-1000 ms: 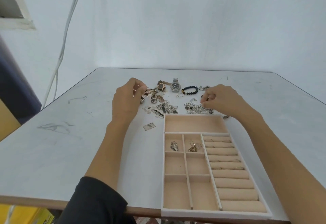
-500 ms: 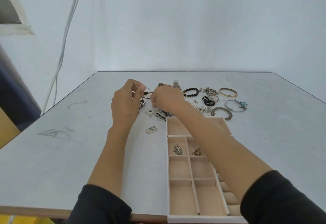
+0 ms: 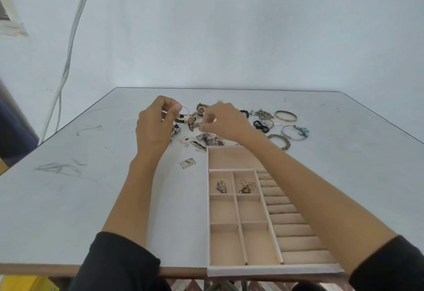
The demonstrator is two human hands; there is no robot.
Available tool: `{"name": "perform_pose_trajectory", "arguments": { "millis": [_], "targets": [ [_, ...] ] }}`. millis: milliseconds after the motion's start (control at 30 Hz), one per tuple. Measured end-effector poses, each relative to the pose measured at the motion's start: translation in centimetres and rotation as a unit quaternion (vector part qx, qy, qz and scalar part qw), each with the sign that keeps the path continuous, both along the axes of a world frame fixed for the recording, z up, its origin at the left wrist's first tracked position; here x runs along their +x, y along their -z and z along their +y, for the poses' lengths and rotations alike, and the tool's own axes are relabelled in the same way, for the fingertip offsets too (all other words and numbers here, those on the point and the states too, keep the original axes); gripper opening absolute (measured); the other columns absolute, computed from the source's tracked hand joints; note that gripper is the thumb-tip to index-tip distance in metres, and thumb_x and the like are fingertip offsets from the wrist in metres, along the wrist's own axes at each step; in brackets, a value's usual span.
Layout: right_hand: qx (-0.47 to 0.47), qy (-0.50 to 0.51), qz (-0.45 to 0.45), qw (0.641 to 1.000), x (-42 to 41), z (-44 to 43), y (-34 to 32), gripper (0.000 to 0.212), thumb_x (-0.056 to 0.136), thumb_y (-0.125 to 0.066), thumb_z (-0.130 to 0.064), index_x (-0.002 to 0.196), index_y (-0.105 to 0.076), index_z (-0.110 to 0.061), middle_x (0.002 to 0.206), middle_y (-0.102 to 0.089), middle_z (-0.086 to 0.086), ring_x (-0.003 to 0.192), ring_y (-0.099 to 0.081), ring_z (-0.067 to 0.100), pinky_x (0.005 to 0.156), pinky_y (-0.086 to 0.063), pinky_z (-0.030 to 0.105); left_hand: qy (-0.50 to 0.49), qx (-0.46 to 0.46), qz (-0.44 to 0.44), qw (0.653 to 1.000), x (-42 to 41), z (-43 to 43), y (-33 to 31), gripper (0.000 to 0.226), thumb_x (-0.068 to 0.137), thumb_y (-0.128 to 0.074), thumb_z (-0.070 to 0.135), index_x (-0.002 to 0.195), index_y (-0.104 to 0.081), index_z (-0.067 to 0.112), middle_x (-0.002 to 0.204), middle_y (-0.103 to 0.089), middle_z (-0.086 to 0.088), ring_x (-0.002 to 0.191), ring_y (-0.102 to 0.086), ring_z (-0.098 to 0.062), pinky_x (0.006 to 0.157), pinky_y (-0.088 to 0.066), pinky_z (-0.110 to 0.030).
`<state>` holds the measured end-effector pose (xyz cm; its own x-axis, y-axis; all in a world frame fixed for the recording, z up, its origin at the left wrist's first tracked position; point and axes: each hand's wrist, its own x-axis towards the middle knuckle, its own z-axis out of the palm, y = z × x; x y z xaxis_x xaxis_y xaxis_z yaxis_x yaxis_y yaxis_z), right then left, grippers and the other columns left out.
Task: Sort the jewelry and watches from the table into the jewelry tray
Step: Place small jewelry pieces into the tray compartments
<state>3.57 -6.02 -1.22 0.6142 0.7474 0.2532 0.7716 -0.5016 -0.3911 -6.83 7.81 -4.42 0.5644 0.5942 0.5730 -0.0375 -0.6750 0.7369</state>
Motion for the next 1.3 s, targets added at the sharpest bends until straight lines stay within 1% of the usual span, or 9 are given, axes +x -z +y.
{"name": "perform_pose_trajectory", "arguments": {
  "millis": [133, 267, 333, 433, 533, 633, 733, 1067, 1300],
  "targets": [
    [0.099, -0.030, 0.056, 0.993, -1.3, -4.7, 0.0, 0.005, 0.080, -0.070, -0.022, 0.075, -0.067, -0.020, 0.080, -0.067, -0.011, 0.060, -0.051, -0.007, 0.064, -0.043, 0.023, 0.003, 0.001, 0.009, 1.000, -0.1, -0.2, 0.0, 0.012, 0.091, -0.054, 0.039, 0.088, -0.060, 0.028, 0.079, -0.067, 0.011, 0.080, -0.062, -0.016, 0.076, -0.052, -0.042],
    [0.140, -0.040, 0.115, 0.983, -4.0, -9.3, 0.4, 0.015, 0.079, -0.074, -0.020, 0.091, -0.069, -0.025, 0.083, -0.067, -0.010, 0.063, -0.051, 0.006, 0.063, -0.045, 0.023, 0.008, 0.013, 0.022, 1.000, -0.2, -0.6, 0.0, 0.011, 0.093, -0.056, 0.036, 0.086, -0.060, 0.028, 0.078, -0.067, 0.010, 0.076, -0.062, -0.016, 0.074, -0.051, -0.040],
    [0.142, -0.052, 0.138, 0.979, -5.4, -11.3, 0.6, 0.019, 0.080, -0.074, -0.020, 0.098, -0.071, -0.024, 0.085, -0.068, -0.009, 0.063, -0.052, 0.008, 0.060, -0.043, 0.017, 0.012, 0.017, 0.027, 0.999, -0.3, -0.7, 0.0, 0.010, 0.093, -0.056, 0.034, 0.086, -0.061, 0.027, 0.077, -0.067, 0.012, 0.074, -0.061, -0.015, 0.073, -0.050, -0.038],
    [0.102, -0.075, 0.140, 0.982, -7.2, -13.8, 0.8, 0.017, 0.077, -0.076, -0.020, 0.093, -0.074, -0.027, 0.086, -0.069, -0.013, 0.065, -0.053, 0.004, 0.059, -0.038, 0.010, 0.014, 0.019, 0.033, 0.999, -0.3, -0.8, 0.0, 0.011, 0.093, -0.056, 0.032, 0.087, -0.062, 0.025, 0.075, -0.066, 0.013, 0.073, -0.060, -0.014, 0.071, -0.048, -0.036],
    [0.025, -0.088, 0.107, 0.990, -8.3, -15.4, 0.6, 0.015, 0.074, -0.077, -0.030, 0.087, -0.072, -0.034, 0.087, -0.065, -0.018, 0.077, -0.054, 0.005, 0.068, -0.043, 0.019, 0.017, 0.020, 0.038, 0.999, -0.3, -0.8, 0.0, 0.010, 0.092, -0.057, 0.032, 0.086, -0.062, 0.025, 0.076, -0.066, 0.012, 0.071, -0.059, -0.016, 0.070, -0.048, -0.036],
    [-0.066, -0.110, 0.062, 0.990, -8.9, -15.7, 0.3, 0.016, 0.078, -0.072, -0.043, 0.093, -0.071, -0.037, 0.094, -0.055, -0.020, 0.091, -0.050, -0.002, 0.081, -0.046, 0.023, 0.020, 0.027, 0.044, 0.998, -0.3, -0.8, 0.0, 0.010, 0.092, -0.058, 0.032, 0.086, -0.063, 0.025, 0.075, -0.066, 0.012, 0.066, -0.057, -0.014, 0.069, -0.048, -0.035],
    [-0.112, -0.116, 0.043, 0.986, -8.9, -15.4, 0.1, 0.019, 0.081, -0.067, -0.048, 0.097, -0.071, -0.037, 0.099, -0.049, -0.018, 0.096, -0.046, -0.003, 0.085, -0.045, 0.030, 0.022, 0.032, 0.052, 0.998, -0.3, -0.8, 0.1, 0.011, 0.092, -0.059, 0.032, 0.086, -0.063, 0.023, 0.074, -0.065, 0.013, 0.063, -0.056, -0.013, 0.069, -0.049, -0.036],
    [-0.133, -0.126, 0.048, 0.982, -8.6, -14.8, -0.2, 0.020, 0.079, -0.070, -0.048, 0.095, -0.073, -0.037, 0.096, -0.053, -0.018, 0.095, -0.047, -0.001, 0.085, -0.046, 0.034, 0.032, 0.036, 0.069, 0.996, -0.2, -0.6, 0.3, 0.010, 0.091, -0.060, 0.034, 0.084, -0.062, 0.027, 0.073, -0.065, 0.013, 0.060, -0.053, -0.010, 0.065, -0.044, -0.030],
    [-0.133, -0.116, 0.068, 0.982, -8.5, -14.5, -0.3, 0.017, 0.076, -0.074, -0.047, 0.090, -0.073, -0.038, 0.095, -0.051, -0.019, 0.094, -0.048, -0.002, 0.083, -0.047, 0.031, 0.039, 0.030, 0.079, 0.996, -0.1, -0.5, 0.4, 0.010, 0.090, -0.060, 0.034, 0.082, -0.062, 0.028, 0.073, -0.065, 0.012, 0.059, -0.051, -0.012, 0.063, -0.044, -0.032]
  ]
}}
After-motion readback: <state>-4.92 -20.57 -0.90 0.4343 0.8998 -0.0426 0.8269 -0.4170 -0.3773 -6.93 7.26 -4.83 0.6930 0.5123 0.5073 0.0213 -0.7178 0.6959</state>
